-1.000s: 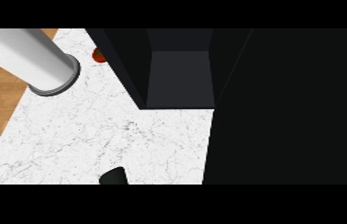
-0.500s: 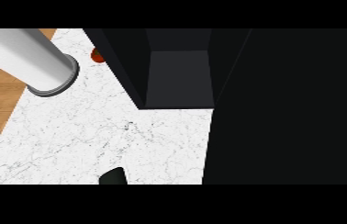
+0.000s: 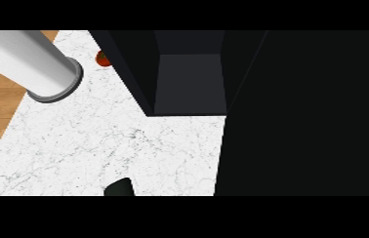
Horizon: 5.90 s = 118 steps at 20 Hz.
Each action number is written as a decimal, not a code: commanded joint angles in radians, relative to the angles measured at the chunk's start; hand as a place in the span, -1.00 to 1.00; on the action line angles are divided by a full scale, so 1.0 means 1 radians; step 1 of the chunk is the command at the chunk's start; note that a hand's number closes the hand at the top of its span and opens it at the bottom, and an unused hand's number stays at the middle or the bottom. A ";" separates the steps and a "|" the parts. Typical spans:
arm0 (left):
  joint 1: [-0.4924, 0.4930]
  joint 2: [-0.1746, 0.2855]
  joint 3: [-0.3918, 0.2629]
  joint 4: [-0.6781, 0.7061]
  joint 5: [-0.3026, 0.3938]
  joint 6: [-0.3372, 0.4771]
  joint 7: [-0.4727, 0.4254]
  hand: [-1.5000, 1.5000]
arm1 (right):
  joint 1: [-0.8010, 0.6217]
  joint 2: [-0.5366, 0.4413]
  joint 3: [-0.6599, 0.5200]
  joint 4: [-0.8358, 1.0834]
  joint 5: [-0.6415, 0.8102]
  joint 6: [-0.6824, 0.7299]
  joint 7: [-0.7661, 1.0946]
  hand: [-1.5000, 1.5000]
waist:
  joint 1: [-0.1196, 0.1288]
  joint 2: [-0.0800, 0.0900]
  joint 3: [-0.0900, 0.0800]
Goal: Pick up the wine, place it into the cabinet and close the cabinet
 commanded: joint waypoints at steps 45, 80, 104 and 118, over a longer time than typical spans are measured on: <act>-0.402 -0.168 0.347 0.172 0.341 -0.379 -0.167 -1.00 | -0.076 0.040 -0.068 -0.103 -0.059 0.038 0.138 -1.00 | 0.006 0.001 -0.005; -0.408 -0.507 1.019 0.211 1.392 -0.837 -0.077 1.00 | -0.071 0.090 -0.025 -0.045 0.006 0.029 0.074 -1.00 | 0.009 0.001 -0.007; -0.533 -0.602 0.816 -0.341 1.489 -0.740 0.612 1.00 | -0.048 0.089 -0.066 -0.108 -0.066 0.063 0.146 -1.00 | 0.004 -0.001 -0.005; -0.828 -0.617 0.605 -0.238 1.492 -0.385 0.700 1.00 | -0.021 0.089 -0.136 -0.043 -0.106 0.123 0.057 -1.00 | 0.002 0.001 -0.005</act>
